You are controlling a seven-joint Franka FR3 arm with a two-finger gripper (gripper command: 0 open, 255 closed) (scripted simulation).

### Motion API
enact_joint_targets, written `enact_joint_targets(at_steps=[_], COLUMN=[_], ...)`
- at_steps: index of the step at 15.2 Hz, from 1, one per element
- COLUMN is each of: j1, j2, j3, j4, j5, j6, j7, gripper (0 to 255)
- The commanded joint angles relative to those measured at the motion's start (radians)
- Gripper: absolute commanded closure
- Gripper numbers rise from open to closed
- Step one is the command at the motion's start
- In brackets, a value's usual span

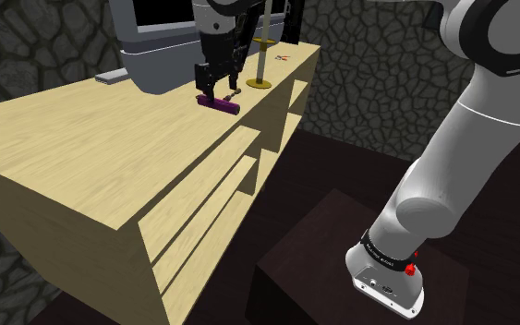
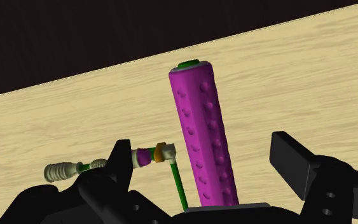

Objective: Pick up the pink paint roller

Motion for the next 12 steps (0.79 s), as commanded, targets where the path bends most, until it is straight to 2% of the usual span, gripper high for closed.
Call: enact_joint_targets(at_steps=[1, 5, 6, 12], j1=[0.001, 0.001, 0.001, 0.001], j2=[0.002, 0.003, 0.003, 0.004], j3=[0.001, 0.001, 0.001, 0.001], j4=[-0.025, -0.059, -0.058, -0.058], j5=[-0.002, -0.003, -0.003, -0.003], j6=[0.027, 0.061, 0.061, 0.06], j7=[0.007, 0.011, 0.011, 0.012], gripper=[0, 0, 255, 255])
